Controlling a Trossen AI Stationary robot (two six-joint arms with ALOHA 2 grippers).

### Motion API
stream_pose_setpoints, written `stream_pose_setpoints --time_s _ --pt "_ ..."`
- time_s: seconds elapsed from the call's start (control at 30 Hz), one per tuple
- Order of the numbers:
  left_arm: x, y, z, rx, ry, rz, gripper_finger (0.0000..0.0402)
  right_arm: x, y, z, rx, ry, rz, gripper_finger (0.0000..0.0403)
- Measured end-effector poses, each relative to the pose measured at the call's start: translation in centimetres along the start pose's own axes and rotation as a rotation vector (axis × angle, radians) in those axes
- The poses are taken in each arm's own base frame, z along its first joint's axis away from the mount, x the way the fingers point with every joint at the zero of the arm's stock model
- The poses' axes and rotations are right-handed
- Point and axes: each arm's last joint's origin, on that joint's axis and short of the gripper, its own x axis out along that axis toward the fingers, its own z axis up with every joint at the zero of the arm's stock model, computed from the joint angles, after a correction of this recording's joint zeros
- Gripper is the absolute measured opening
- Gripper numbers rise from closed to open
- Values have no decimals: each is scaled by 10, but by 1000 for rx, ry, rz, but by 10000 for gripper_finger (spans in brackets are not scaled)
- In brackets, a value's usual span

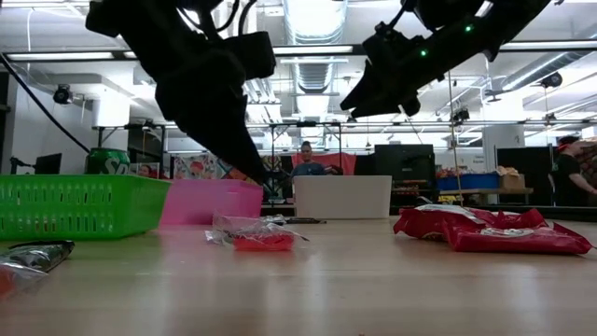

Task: Organize candy in baskets
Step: Put the brown chocolate into the white bin

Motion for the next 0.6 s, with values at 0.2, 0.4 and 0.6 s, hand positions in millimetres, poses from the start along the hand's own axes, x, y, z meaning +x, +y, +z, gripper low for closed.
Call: stream_pose_setpoints --time_s 0.2,0.4,0.6 --pt "15 -7 -5 -6 30 -69 194 -1 2 -3 1 24 5 205" --pt "28 -11 -9 -3 53 -117 190 -1 2 -4 2 38 2 205" --pt "35 -9 -12 -36 70 -104 189 -1 2 -4 3 39 2 205"
